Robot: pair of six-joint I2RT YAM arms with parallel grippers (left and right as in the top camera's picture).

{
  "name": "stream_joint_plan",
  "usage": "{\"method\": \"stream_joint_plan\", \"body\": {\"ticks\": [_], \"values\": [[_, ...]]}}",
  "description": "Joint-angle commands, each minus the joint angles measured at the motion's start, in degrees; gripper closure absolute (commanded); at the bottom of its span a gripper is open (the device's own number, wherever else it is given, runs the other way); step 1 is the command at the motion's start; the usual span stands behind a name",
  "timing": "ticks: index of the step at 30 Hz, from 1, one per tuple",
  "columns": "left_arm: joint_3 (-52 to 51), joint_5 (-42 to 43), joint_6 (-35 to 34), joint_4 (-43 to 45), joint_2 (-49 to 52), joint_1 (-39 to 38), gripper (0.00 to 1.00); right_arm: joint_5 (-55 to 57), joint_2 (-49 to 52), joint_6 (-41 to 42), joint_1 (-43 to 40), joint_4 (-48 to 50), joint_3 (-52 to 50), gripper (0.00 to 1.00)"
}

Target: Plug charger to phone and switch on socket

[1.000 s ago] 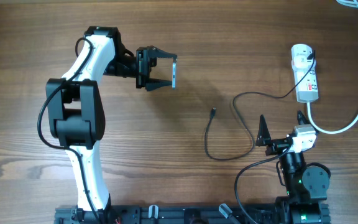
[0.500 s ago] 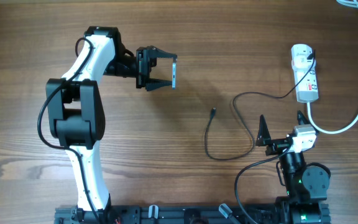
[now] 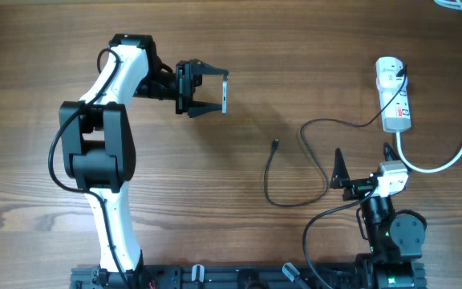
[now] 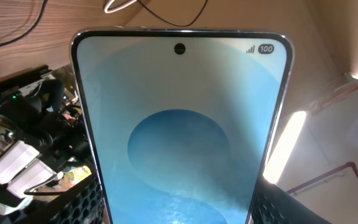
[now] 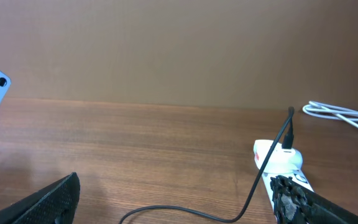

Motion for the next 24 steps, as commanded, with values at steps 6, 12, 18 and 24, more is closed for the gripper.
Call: {"method": "stream_joint_plan", "body": {"ticks": [6,12,18,24], "values": [[0.1,2.4,1.1,-0.7,-2.6,0.3,0.34,0.7,-0.5,-0.7,0.2,0.1,-0.1,0.0],[0.1,2.4,1.1,-0.7,-2.6,0.3,0.34,-7.8,-0.5,16.1,0.2,0.9,-0.1,0.0],[0.1,2.4,1.1,-0.8,-2.6,0.3,0.34,-9.1,-0.5,64.4,0.2,1.0,-0.1,0.0],[0.1,2.4,1.1,-1.2,-2.6,0.3,0.34,-16.3,-0.5,73.1,0.2,9.2,-0.1,0.0]]}}
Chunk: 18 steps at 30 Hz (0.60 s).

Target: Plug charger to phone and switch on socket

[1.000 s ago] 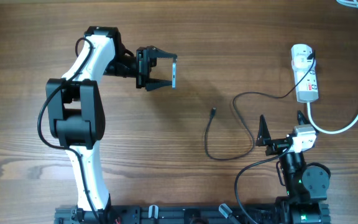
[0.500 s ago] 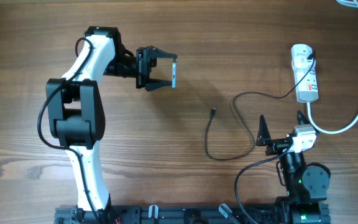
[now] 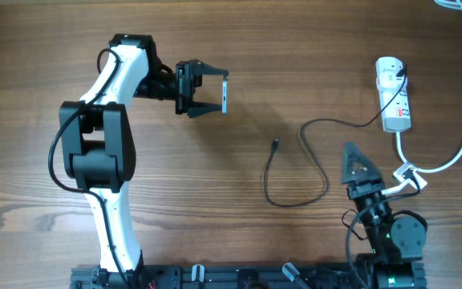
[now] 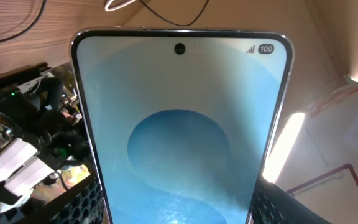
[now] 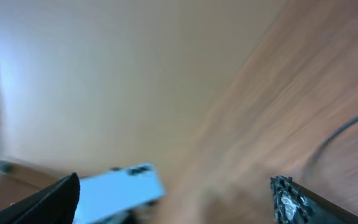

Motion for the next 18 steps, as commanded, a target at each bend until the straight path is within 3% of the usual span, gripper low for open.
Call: {"method": "stream_joint_plan", "body": {"ticks": [1,4,7,12,18], "values": [[0.1,2.4,1.1,-0.3,-2.6,0.3,0.34,-9.0,-0.5,-1.1,0.2,8.6,0.0,0.0],[0.1,2.4,1.1,-0.3,-2.6,0.3,0.34,-11.0,-0.5,-4.7,0.2,10.3,2.6,0.0],[0.1,2.4,1.1,-0.3,-2.6,0.3,0.34,-11.3,0.5,-13.4,0.2,6.8,9.2,0.0],[0.1,2.4,1.1,-0.4,-2.6,0.3,0.34,-11.3,8.8,-31.3,0.2,-16.2,26.7,0.0],[0.1,2.4,1.1,-0.4,-2.6,0.3,0.34,-12.8,28.6,-42.6,0.2,-44.5,49.7,0.0]]}}
